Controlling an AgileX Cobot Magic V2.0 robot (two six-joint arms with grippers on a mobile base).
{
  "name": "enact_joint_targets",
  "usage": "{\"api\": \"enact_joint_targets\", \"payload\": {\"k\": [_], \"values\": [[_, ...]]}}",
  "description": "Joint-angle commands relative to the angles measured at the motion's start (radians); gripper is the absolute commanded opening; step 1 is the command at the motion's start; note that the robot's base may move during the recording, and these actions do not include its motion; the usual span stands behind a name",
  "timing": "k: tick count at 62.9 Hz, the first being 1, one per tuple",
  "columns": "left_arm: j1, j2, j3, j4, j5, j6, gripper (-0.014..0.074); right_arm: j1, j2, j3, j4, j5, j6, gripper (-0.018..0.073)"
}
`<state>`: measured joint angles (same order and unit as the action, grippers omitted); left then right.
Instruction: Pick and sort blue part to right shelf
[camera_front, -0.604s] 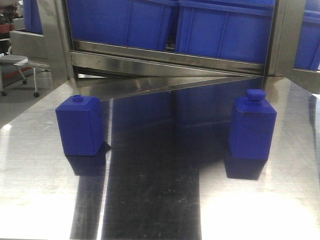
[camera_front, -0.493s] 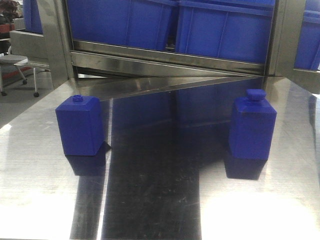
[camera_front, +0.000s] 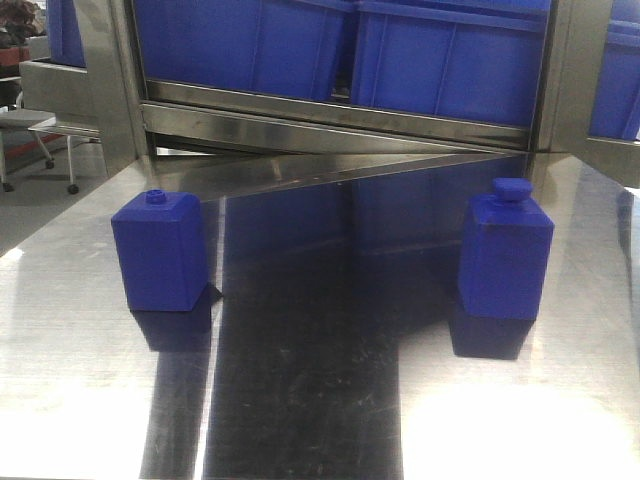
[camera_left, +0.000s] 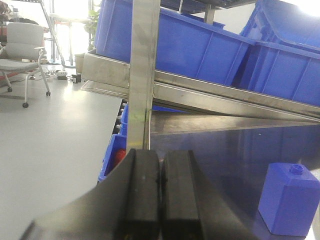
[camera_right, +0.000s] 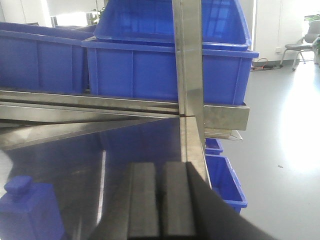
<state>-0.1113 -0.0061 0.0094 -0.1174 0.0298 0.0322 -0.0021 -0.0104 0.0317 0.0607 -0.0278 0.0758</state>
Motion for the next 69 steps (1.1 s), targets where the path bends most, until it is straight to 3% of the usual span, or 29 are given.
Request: {"api": "enact_joint_targets", "payload": {"k": [1, 33, 52, 69], "values": [[-0.007, -0.022, 0.02, -0.01, -0.091, -0.012, 0.0123, -0.004, -0.022, -0.033, -0.007, -0.06, 0.001, 0.0055], [-0.007, -0.022, 0.02, -0.01, -0.091, -0.012, 0.0123, -0.003, 0.206, -0.307, -0.055, 0.248, 0.0, 0.0055], [-0.007, -0.022, 0.02, -0.01, -0.091, -0.012, 0.0123, -0.002, 0.428, -0.427, -0.019, 0.218, 0.009, 0.0055], [-0.007, -0.022, 0.02, -0.01, -0.091, -0.012, 0.0123, 0.012, 0.652, -0.538, -0.061, 0.435, 0.086, 0.006]]}}
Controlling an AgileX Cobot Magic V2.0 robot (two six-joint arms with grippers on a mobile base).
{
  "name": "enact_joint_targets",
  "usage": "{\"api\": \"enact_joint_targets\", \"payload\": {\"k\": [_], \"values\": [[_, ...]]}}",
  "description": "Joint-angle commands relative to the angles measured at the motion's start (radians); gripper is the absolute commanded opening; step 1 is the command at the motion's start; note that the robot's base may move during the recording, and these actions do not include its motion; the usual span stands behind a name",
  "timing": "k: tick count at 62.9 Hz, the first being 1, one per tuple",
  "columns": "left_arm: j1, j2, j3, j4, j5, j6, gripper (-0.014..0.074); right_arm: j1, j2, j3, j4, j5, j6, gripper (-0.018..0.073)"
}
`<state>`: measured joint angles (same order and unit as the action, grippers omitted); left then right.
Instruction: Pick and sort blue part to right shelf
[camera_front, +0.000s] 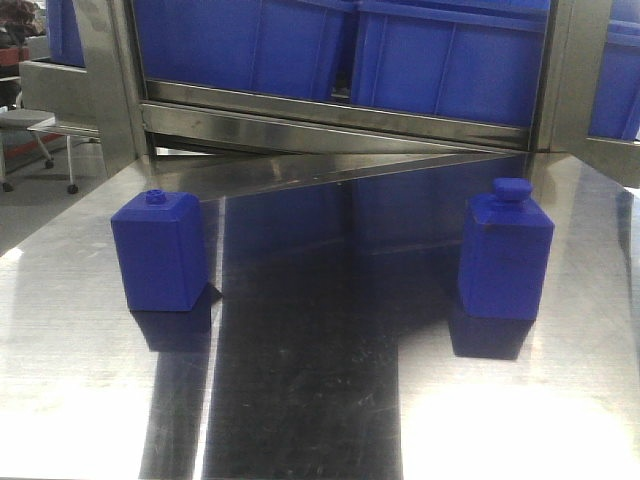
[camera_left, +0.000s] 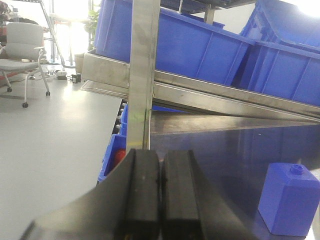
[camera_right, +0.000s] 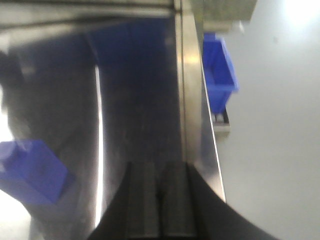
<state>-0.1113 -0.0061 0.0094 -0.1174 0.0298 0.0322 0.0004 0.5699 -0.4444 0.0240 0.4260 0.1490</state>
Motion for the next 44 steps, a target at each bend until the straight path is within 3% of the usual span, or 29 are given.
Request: {"api": "enact_joint_targets", "payload": {"k": [1, 9, 14, 19, 26, 44], "values": [[-0.007, -0.022, 0.02, -0.01, -0.091, -0.012, 0.0123, 0.013, 0.084, -0.067, -0.024, -0.013, 0.012, 0.006], [-0.007, -0.022, 0.02, -0.01, -0.091, -0.012, 0.0123, 0.055, 0.181, -0.116, -0.024, 0.047, 0.012, 0.0114], [-0.007, -0.022, 0.02, -0.01, -0.091, -0.012, 0.0123, 0.088, 0.235, -0.149, -0.024, 0.089, 0.014, 0.0235], [-0.007, -0.022, 0.02, -0.01, -0.091, -0.012, 0.0123, 0.119, 0.296, -0.187, -0.024, 0.131, 0.049, 0.0435], [-0.007, -0.022, 0.02, -0.01, -0.091, -0.012, 0.0123, 0.149, 0.389, -0.263, -0.024, 0.232, 0.105, 0.0631], [-0.007, -0.022, 0.02, -0.01, -0.091, -0.012, 0.0123, 0.281, 0.634, -0.544, -0.053, 0.538, 0.254, 0.0613]]}}
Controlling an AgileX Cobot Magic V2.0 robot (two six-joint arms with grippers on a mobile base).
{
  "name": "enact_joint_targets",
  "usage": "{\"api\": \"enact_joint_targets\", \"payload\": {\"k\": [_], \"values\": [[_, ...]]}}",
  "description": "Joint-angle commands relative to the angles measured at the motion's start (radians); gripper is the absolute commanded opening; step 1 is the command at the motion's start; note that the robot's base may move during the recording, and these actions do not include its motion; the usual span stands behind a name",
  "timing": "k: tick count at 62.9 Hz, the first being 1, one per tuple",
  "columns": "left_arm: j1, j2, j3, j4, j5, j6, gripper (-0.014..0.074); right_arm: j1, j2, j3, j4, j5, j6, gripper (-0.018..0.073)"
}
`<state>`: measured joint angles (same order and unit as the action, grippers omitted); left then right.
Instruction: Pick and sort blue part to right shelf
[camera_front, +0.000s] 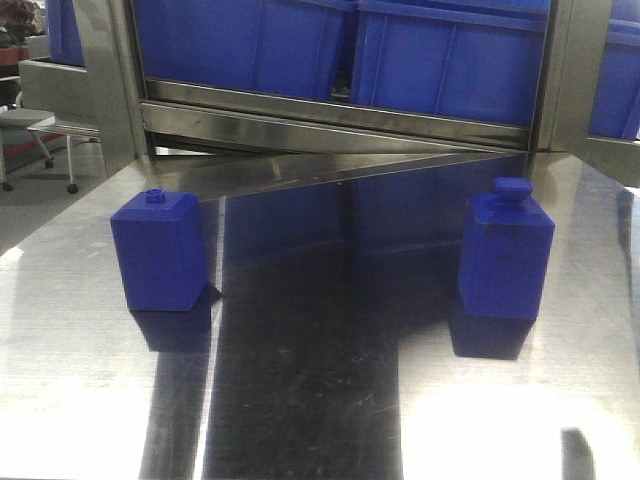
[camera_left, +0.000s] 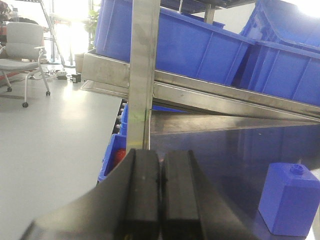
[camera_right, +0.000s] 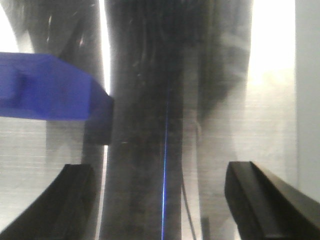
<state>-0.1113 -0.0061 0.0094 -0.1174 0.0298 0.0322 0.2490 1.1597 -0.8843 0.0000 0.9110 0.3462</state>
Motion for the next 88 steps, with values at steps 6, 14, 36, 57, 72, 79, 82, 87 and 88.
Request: {"api": "enact_joint_targets", "payload": {"k": [6, 14, 36, 57, 72, 79, 82, 87, 88], "values": [[-0.007, -0.022, 0.02, -0.01, -0.091, -0.012, 0.0123, 0.082, 0.127, -0.19, -0.088, 0.131, 0.179, 0.0613], [-0.007, -0.022, 0.02, -0.01, -0.091, -0.012, 0.0123, 0.142, 0.236, -0.305, -0.119, 0.196, 0.27, 0.0613], [-0.007, -0.022, 0.02, -0.01, -0.091, -0.012, 0.0123, 0.236, 0.411, -0.508, -0.109, 0.247, 0.27, 0.0613], [-0.007, -0.022, 0.02, -0.01, -0.091, -0.012, 0.0123, 0.239, 0.51, -0.514, -0.083, 0.214, 0.27, 0.0613], [-0.007, -0.022, 0.02, -0.01, -0.091, -0.012, 0.0123, 0.239, 0.556, -0.512, -0.059, 0.181, 0.27, 0.0613], [-0.007, -0.022, 0.02, -0.01, -0.091, -0.012, 0.0123, 0.239, 0.565, -0.495, -0.055, 0.153, 0.27, 0.0613], [-0.007, -0.022, 0.02, -0.01, -0.091, -0.012, 0.0123, 0.239, 0.565, -0.485, -0.055, 0.138, 0.27, 0.0613], [-0.007, -0.022, 0.02, -0.01, -0.091, -0.012, 0.0123, 0.238, 0.565, -0.468, -0.053, 0.129, 0.27, 0.0613], [-0.007, -0.022, 0.02, -0.01, -0.091, -0.012, 0.0123, 0.238, 0.565, -0.465, -0.052, 0.127, 0.27, 0.0613]]}}
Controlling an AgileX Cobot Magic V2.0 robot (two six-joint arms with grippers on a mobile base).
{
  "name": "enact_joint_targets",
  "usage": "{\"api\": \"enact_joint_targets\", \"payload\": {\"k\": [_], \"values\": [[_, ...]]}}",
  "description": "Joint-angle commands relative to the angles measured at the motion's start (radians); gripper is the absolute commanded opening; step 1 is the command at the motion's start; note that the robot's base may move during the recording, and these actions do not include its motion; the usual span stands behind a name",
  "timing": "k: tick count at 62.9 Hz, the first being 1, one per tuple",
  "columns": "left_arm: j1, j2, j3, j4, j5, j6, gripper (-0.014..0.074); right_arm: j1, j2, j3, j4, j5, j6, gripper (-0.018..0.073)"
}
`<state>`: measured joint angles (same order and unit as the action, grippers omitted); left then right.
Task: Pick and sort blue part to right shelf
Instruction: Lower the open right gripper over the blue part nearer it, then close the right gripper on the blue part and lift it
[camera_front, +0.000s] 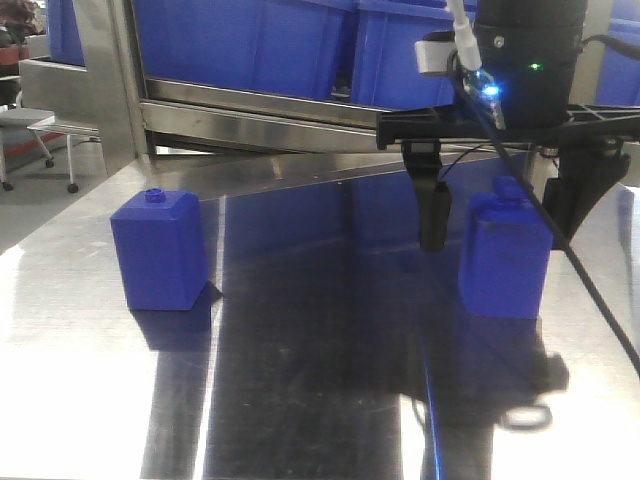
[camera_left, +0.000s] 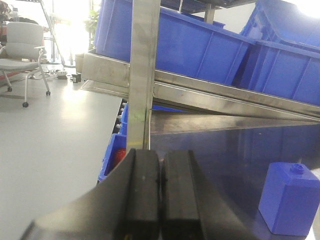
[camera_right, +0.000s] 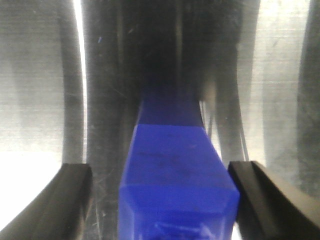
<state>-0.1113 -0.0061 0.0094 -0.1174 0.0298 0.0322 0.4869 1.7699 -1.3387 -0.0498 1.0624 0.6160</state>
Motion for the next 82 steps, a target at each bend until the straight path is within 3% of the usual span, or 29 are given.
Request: {"api": "enact_joint_targets", "payload": {"k": [1, 23, 37, 53, 66, 82], "values": [[-0.007, -0.022, 0.02, -0.01, -0.091, -0.012, 0.0123, 0.0, -0.045, -0.008, -0.001, -0.026, 0.0, 0.0613], [-0.007, -0.022, 0.02, -0.01, -0.091, -0.012, 0.0123, 0.0, -0.043, 0.002, 0.001, -0.031, 0.001, 0.0606], [-0.007, -0.022, 0.02, -0.01, -0.091, -0.012, 0.0123, 0.0, -0.043, 0.002, 0.001, -0.033, 0.001, 0.0412], [-0.007, -0.022, 0.02, -0.01, -0.091, -0.012, 0.0123, -0.005, -0.083, 0.006, -0.026, -0.028, -0.004, 0.0408], [-0.007, -0.022, 0.02, -0.01, -0.091, -0.012, 0.0123, -0.02, -0.202, 0.087, -0.057, -0.122, -0.154, 0.0408], [-0.007, -0.022, 0.02, -0.01, -0.091, -0.012, 0.0123, -0.136, -0.415, 0.294, -0.025, -0.384, -0.341, 0.0408]]}}
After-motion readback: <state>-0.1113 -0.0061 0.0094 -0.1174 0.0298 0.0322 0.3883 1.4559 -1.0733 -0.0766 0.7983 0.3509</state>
